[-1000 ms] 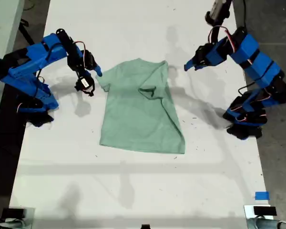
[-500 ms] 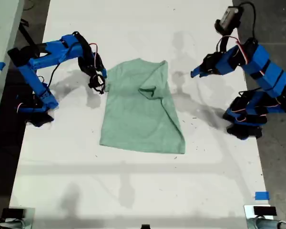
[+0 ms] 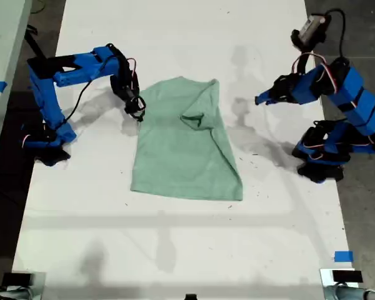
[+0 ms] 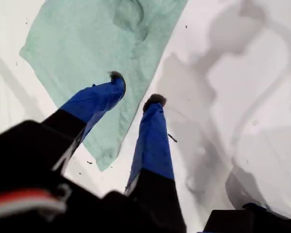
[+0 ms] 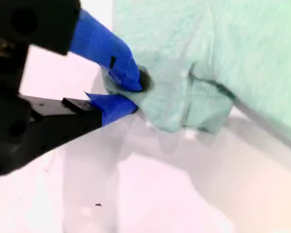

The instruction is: Fold t-shirt

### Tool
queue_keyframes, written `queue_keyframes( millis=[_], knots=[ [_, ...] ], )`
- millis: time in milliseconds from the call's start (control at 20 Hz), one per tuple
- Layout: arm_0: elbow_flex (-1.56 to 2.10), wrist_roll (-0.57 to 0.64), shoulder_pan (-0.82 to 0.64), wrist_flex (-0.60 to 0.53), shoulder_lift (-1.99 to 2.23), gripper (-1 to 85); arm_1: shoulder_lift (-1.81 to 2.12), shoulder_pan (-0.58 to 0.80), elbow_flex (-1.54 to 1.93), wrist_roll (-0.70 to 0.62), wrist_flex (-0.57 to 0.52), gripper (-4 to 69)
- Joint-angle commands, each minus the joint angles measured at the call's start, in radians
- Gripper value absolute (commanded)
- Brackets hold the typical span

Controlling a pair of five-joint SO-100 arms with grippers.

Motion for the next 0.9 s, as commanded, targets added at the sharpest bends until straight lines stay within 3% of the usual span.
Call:
queue_keyframes(
  millis=[0, 450, 850],
  knots=[
    [-0.017, 0.014, -0.025, 0.020, 0.032, 0.0, 0.051, -0.015, 0.000, 0.015, -0.034, 12.9],
    [-0.115, 0.137, -0.210, 0.175, 0.291, 0.0, 0.126, -0.035, 0.049, 0.038, -0.032, 11.6],
    [-0.360, 0.038, 0.055, 0.149, 0.224, 0.0, 0.147, -0.061, 0.075, 0.072, -0.035, 10.7]
  ],
)
